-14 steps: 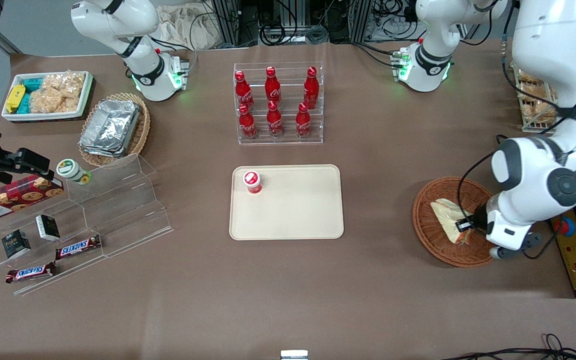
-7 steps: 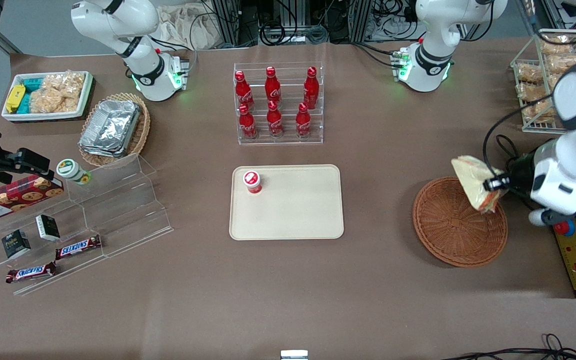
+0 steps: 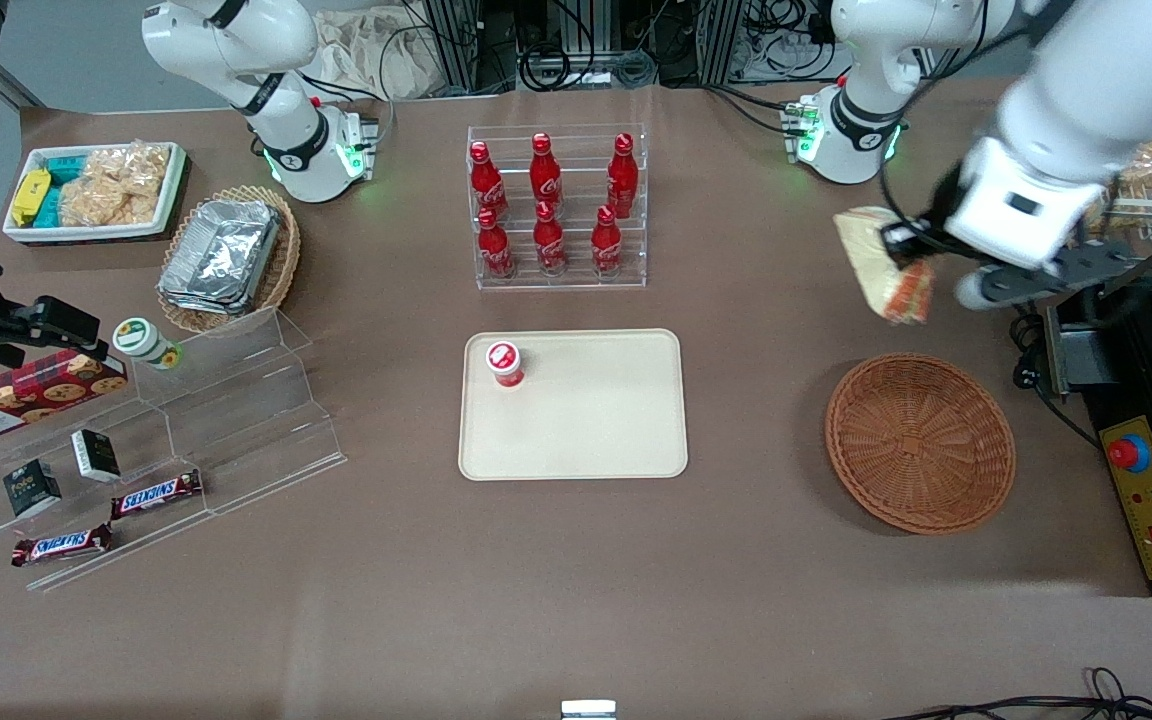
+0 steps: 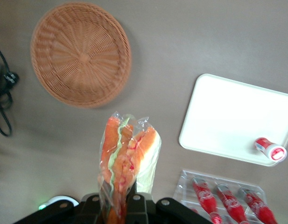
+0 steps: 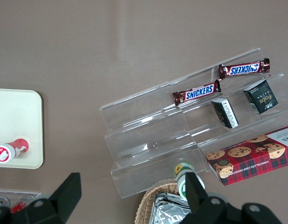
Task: Place sandwich from basket to tray
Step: 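Lift the sandwich out of the basket with the left gripper, then carry the sandwich over the white tray and lower it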
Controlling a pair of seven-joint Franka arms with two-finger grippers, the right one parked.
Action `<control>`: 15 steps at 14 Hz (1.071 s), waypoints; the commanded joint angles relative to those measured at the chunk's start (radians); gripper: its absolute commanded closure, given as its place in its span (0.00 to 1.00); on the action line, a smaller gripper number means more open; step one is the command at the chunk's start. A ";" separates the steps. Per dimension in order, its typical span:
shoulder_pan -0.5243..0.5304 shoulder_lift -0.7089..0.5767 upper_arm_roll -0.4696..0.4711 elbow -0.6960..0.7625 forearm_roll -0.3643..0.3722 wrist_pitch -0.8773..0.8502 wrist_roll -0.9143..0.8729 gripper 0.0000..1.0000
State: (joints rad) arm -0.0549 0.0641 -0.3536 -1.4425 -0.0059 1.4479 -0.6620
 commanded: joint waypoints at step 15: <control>-0.083 0.620 -0.311 -0.002 0.463 0.456 -0.541 1.00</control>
State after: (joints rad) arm -0.1264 0.6225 -0.6572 -1.4722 0.4045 1.8752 -1.1720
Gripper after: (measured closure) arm 0.841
